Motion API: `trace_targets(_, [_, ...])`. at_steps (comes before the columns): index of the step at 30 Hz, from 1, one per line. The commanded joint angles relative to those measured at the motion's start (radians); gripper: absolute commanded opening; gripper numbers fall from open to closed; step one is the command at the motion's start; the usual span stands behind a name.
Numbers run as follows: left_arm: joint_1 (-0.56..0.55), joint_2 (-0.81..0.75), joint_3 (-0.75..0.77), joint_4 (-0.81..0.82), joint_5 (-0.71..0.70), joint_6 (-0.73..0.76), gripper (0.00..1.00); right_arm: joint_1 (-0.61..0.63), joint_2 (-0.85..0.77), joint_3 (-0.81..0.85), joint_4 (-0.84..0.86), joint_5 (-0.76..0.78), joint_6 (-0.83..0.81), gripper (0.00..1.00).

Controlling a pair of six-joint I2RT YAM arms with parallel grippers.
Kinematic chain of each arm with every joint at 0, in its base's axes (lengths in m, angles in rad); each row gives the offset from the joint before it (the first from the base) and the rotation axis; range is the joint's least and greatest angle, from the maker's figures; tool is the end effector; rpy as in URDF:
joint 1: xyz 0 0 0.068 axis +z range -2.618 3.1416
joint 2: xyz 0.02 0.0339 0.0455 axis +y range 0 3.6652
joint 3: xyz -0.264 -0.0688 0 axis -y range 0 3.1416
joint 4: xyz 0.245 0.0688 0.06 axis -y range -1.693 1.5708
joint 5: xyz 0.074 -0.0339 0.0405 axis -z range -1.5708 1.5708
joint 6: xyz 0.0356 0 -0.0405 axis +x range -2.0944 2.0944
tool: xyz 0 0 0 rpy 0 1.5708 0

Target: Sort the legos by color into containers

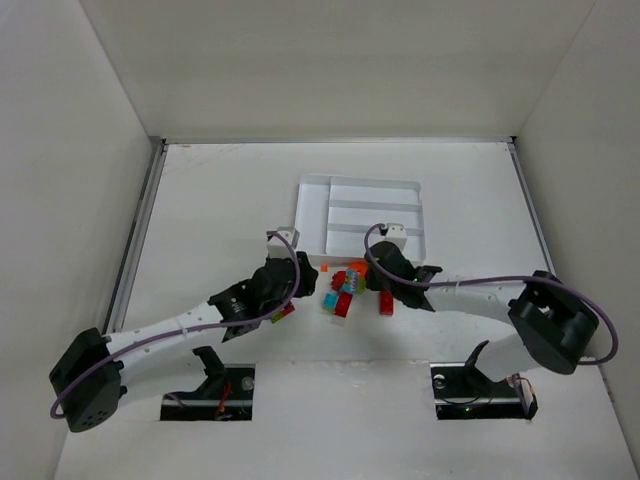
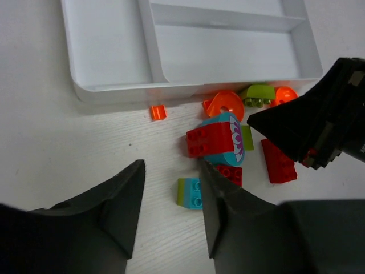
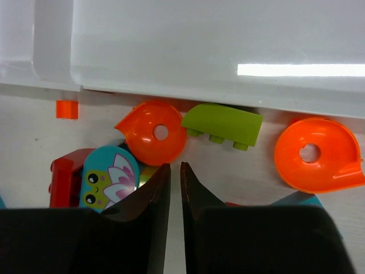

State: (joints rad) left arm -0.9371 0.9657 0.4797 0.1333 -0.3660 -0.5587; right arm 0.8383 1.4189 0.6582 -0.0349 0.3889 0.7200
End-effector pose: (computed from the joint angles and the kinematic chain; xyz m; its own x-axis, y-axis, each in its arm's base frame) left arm 0.1376 -0.1658 0.2322 -0.4669 -0.2005 -0.8613 0.3610 0.8459 -0.3926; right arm 0.1931 0.1945 0.1726 -0.6957 0.1389 -0.7047 -0.0689 0.9637 0.2579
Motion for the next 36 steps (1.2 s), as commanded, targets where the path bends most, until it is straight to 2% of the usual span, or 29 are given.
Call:
trace_targets(1, [0.008, 0.047, 0.063, 0.086, 0.058, 0.02, 0.34, -0.006, 0.029, 0.057, 0.095, 0.031, -0.004, 0.17])
trace_targets(6, [0.001, 0.12, 0.091, 0.101, 0.052, 0.02, 0.25, -0.006, 0.098, 0.08, 0.102, 0.018, -0.022, 0.17])
trace_targets(13, [0.017, 0.198, 0.111, 0.111, 0.042, 0.013, 0.28, 0.107, 0.028, 0.0, 0.043, -0.002, 0.013, 0.19])
trace_targets(17, [0.027, 0.249, 0.125, 0.126, 0.045, 0.01, 0.3, 0.144, -0.029, -0.046, 0.007, 0.004, 0.048, 0.24])
trace_targets(20, [0.016, 0.29, 0.146, 0.14, 0.052, 0.014, 0.31, 0.135, -0.06, -0.058, 0.019, 0.036, 0.071, 0.43])
trace_targets(25, [0.011, 0.329, 0.158, 0.169, 0.056, 0.01, 0.31, 0.074, -0.034, -0.019, 0.052, 0.065, 0.088, 0.53])
trace_targets(30, [0.024, 0.364, 0.172, 0.18, 0.078, 0.013, 0.31, 0.032, 0.063, 0.014, 0.124, 0.05, 0.082, 0.53])
trace_targets(36, [0.028, 0.392, 0.172, 0.206, 0.108, 0.013, 0.29, 0.003, 0.095, -0.011, 0.245, 0.013, 0.088, 0.52])
